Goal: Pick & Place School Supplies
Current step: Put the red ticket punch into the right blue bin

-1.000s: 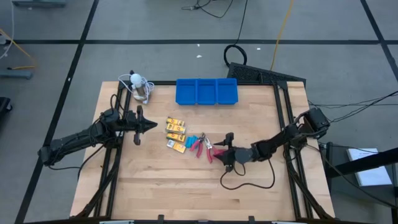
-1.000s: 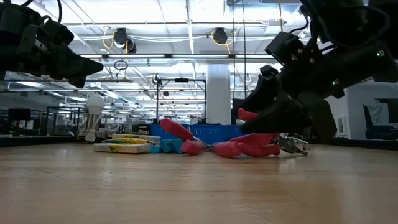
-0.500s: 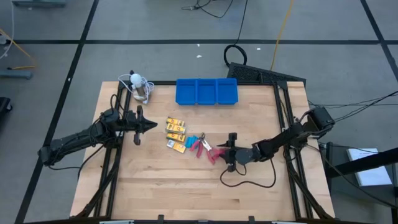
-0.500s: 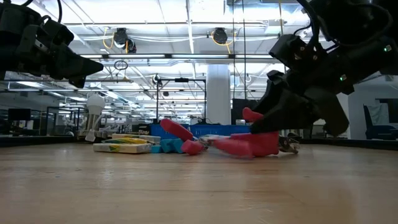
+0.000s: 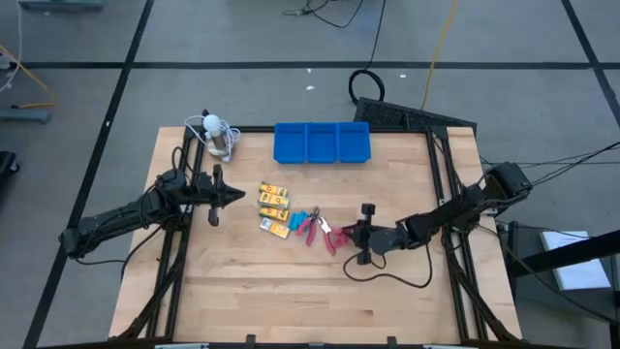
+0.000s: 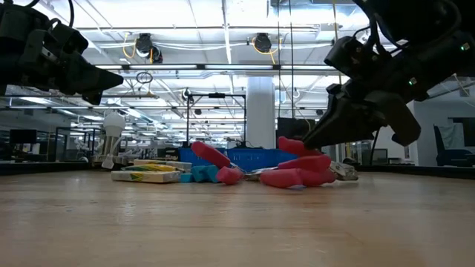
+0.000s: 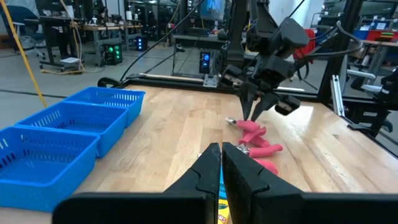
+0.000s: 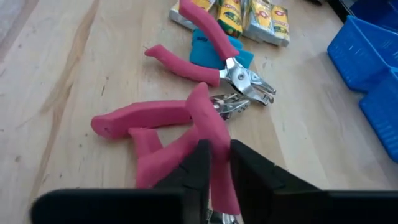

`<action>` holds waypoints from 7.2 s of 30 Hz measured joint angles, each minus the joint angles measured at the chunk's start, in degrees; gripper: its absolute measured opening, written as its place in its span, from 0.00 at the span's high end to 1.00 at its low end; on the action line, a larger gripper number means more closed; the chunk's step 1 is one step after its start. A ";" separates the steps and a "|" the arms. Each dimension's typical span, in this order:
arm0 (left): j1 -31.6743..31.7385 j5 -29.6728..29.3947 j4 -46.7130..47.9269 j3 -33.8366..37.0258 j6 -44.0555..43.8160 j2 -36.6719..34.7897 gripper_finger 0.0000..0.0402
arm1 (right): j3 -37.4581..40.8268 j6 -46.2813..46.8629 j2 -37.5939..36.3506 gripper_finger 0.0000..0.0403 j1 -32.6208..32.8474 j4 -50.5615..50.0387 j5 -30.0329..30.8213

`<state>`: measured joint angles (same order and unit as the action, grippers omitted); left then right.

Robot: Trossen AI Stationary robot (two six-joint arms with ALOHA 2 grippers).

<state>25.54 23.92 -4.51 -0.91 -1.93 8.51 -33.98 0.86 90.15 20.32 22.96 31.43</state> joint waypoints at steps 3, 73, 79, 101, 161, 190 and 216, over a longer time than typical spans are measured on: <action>0.00 0.00 0.00 0.00 0.00 0.00 0.95 | 0.00 -0.02 0.00 0.95 0.09 0.00 0.05; -0.02 -0.02 -0.02 0.00 -0.02 0.11 0.95 | -0.15 7.06 1.82 0.60 -15.02 -11.68 -26.68; 0.00 -0.02 0.00 0.00 0.00 0.11 0.95 | -0.15 7.03 3.02 0.71 -14.99 -11.02 -26.63; 0.00 -0.02 0.00 0.00 0.00 0.11 0.95 | 0.15 3.29 -7.92 0.91 -14.83 -7.10 -27.33; 0.00 -0.02 0.00 0.00 0.00 0.10 0.95 | -19.52 28.31 7.63 0.91 -55.21 -5.65 -7.40; -0.02 -0.02 -0.02 0.00 -0.02 0.09 0.95 | -16.58 28.15 7.63 0.87 -54.82 -6.54 -7.23; -0.02 -0.02 0.00 0.00 0.00 0.09 0.95 | -16.57 26.15 7.63 0.85 -54.82 -3.98 -7.25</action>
<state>25.52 23.90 -4.52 -0.91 -1.93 8.60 -50.54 27.01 97.78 -34.50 18.98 24.18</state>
